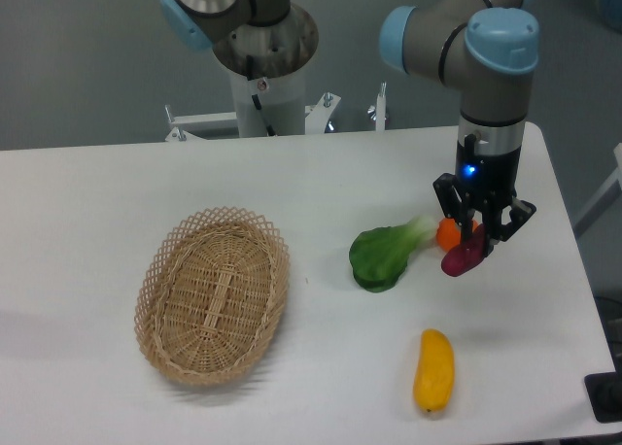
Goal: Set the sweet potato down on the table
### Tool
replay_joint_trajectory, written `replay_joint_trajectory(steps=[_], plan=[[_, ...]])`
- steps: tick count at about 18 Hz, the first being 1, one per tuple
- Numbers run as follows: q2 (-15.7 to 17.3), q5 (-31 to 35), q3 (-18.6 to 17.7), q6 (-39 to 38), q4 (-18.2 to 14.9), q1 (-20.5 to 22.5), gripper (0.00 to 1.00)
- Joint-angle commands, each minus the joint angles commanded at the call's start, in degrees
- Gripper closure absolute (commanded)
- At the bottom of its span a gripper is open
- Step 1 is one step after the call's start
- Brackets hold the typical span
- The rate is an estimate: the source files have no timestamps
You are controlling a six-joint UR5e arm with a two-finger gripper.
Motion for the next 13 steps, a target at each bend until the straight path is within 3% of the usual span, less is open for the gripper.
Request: replay_joint_trajectory(steps=[13], plan=[[-0.1, 0.0, -0.7, 0.2, 0.2, 0.0, 0.70]])
